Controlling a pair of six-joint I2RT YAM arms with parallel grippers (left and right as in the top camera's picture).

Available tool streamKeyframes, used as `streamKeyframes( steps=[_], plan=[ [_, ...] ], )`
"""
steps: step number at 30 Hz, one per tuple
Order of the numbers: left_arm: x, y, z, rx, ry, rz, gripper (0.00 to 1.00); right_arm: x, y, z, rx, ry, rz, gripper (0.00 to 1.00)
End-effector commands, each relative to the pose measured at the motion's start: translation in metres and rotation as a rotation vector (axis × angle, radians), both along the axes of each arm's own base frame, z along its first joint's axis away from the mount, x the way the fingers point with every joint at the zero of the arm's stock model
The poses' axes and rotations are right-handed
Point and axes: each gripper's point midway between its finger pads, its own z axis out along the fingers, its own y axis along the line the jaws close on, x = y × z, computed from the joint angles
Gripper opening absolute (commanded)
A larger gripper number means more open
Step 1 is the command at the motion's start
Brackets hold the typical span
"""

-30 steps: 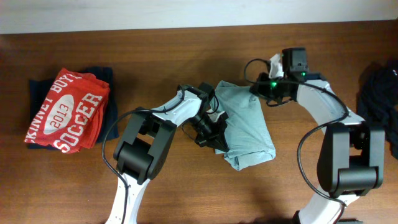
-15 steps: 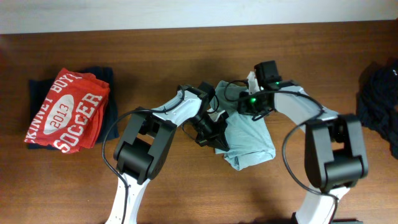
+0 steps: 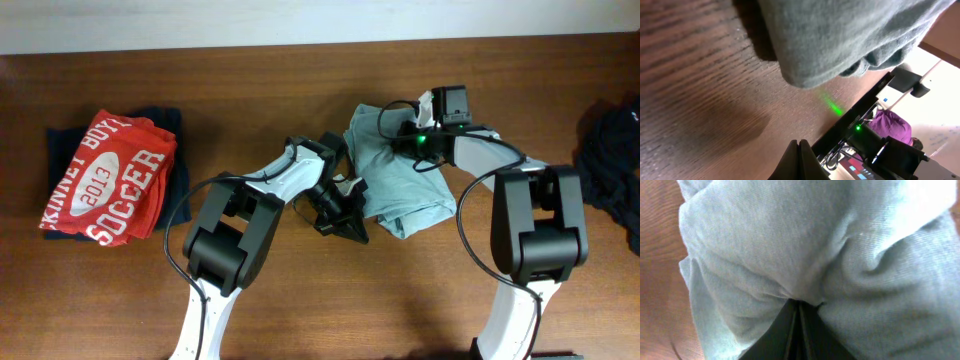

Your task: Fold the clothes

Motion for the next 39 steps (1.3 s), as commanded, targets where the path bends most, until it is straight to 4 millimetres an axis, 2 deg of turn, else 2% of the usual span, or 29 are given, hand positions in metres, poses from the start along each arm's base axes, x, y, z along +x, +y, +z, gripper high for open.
streamKeyframes(
  steps=[1, 4, 5, 7, 11, 13, 16, 17, 18, 20, 21, 22, 23, 25, 27, 29, 30, 32, 35, 37, 39],
  plan=[
    [0.002, 0.002, -0.001, -0.004, -0.004, -0.002, 0.03, 0.006, 0.021, 0.014, 0.09, -0.051, 0.126, 0.13],
    [0.005, 0.006, 0.001, -0.011, -0.011, 0.0, 0.04, 0.01, 0.026, 0.047, 0.144, -0.117, 0.181, 0.43],
    [0.008, 0.007, 0.004, -0.022, -0.027, -0.006, 0.04, 0.011, 0.024, 0.059, 0.149, -0.133, 0.18, 0.49],
    [0.013, 0.015, 0.011, -0.02, -0.069, -0.015, 0.06, 0.011, 0.018, 0.087, 0.15, -0.176, 0.186, 0.56],
    [0.029, 0.042, 0.029, 0.114, -0.217, -0.023, 0.09, 0.001, 0.004, 0.144, 0.129, -0.257, 0.175, 0.66],
    [0.043, 0.06, 0.046, 0.203, -0.344, -0.022, 0.09, -0.007, -0.011, 0.163, 0.088, -0.265, 0.133, 0.69],
    [0.068, 0.092, 0.082, 0.34, -0.557, 0.006, 0.1, -0.022, -0.04, 0.175, -0.014, -0.234, 0.039, 0.74],
    [0.078, 0.107, 0.098, 0.403, -0.649, 0.026, 0.11, -0.027, -0.051, 0.174, -0.053, -0.212, 0.005, 0.75],
    [0.088, 0.119, 0.114, 0.453, -0.731, 0.048, 0.19, -0.032, -0.061, 0.171, -0.092, -0.185, -0.027, 0.75],
    [0.104, 0.137, 0.142, 0.528, -0.868, 0.098, 0.57, -0.042, -0.073, 0.162, -0.139, -0.127, -0.061, 0.75],
    [0.112, 0.144, 0.156, 0.559, -0.934, 0.126, 0.71, -0.045, -0.075, 0.155, -0.15, -0.096, -0.067, 0.69],
    [0.119, 0.149, 0.168, 0.579, -0.991, 0.154, 0.78, -0.05, -0.076, 0.147, -0.155, -0.061, -0.068, 0.58],
    [0.125, 0.152, 0.177, 0.591, -1.033, 0.174, 0.81, -0.053, -0.075, 0.139, -0.153, -0.033, -0.065, 0.5],
    [0.134, 0.15, 0.186, 0.579, -1.108, 0.14, 0.81, -0.059, -0.072, 0.121, -0.15, 0.035, -0.054, 0.27],
    [0.143, 0.147, 0.186, 0.566, -1.157, 0.093, 0.81, -0.065, -0.065, 0.102, -0.143, 0.101, -0.027, 0.19],
    [0.149, 0.152, 0.181, 0.577, -1.151, 0.093, 0.79, -0.068, -0.045, 0.09, -0.132, 0.103, 0.1, 0.17],
    [0.15, 0.156, 0.177, 0.584, -1.138, 0.097, 0.75, -0.068, -0.034, 0.085, -0.127, 0.091, 0.165, 0.17],
    [0.154, 0.164, 0.173, 0.58, -1.114, 0.119, 0.72, -0.067, -0.017, 0.073, -0.139, 0.092, 0.227, 0.17],
    [0.159, 0.176, 0.173, 0.566, -1.09, 0.164, 0.74, -0.065, 0.005, 0.048, -0.155, 0.112, 0.278, 0.17],
    [0.162, 0.187, 0.172, 0.561, -1.071, 0.189, 0.78, -0.066, 0.014, 0.024, -0.192, 0.16, 0.276, 0.15],
    [0.162, 0.192, 0.171, 0.556, -1.056, 0.199, 0.79, -0.071, 0.015, 0.005, -0.239, 0.212, 0.26, 0.12]
  ],
)
